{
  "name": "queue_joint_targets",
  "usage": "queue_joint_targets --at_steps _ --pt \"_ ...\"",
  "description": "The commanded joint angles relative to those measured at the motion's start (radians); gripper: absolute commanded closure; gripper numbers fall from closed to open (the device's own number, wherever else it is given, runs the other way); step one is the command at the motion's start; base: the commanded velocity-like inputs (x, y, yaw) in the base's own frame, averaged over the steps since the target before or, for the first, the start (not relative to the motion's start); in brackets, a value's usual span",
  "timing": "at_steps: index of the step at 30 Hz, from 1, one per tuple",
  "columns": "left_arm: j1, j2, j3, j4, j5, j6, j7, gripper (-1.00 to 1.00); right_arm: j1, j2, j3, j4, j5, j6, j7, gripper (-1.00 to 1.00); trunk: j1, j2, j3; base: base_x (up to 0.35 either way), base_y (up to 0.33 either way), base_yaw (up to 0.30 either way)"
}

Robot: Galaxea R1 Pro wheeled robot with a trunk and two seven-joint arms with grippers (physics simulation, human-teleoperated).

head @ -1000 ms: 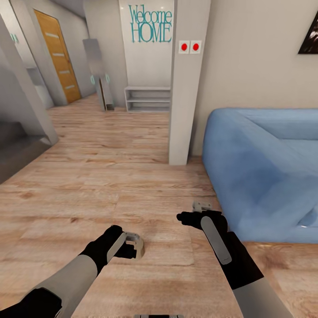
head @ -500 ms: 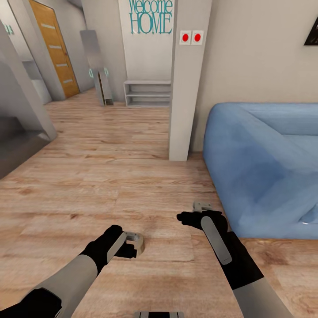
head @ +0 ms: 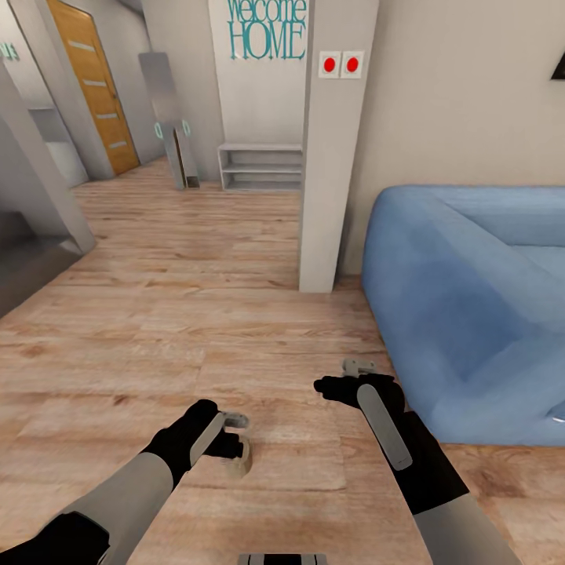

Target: Place each of the two pumpkins and all three candles from the living room inside a cabinet in the living room (use any cabinet), then make sure every cabinet is closed, and position the cauldron so it is next to a table in the living room.

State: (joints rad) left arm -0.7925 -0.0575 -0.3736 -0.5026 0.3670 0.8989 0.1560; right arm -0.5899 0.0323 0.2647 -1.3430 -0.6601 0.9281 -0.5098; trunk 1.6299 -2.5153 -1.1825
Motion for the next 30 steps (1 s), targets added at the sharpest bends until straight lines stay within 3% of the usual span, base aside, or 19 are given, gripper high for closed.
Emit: queue_joint_targets --at_steps 1,8,21,30 --pt "-0.001 0.001 -0.005 -0.001 0.011 0.003 0.009 -1.00 -0.001 0.000 0.001 -0.001 -0.010 0.002 -0.010 -1.00 0.000 0.000 -0.001 0.273 -0.065 0.000" --pt "-0.001 0.001 -0.005 0.002 0.012 0.004 0.008 -1.00 -0.001 0.000 0.001 -0.001 -0.010 0.002 -0.010 -1.00 0.000 0.000 -0.001 0.241 -0.061 0.000" --pt "-0.001 0.002 -0.006 0.003 0.012 0.004 0.008 -1.00 -0.001 0.000 0.001 -0.001 -0.010 0.002 -0.010 -1.00 0.000 0.000 -0.001 0.026 -0.011 0.000" --pt "-0.001 0.002 -0.006 -0.001 0.012 -0.005 0.008 -1.00 -0.001 0.000 0.000 -0.001 -0.010 0.002 -0.010 -1.00 0.004 -0.002 -0.036 0.000 0.000 0.000"
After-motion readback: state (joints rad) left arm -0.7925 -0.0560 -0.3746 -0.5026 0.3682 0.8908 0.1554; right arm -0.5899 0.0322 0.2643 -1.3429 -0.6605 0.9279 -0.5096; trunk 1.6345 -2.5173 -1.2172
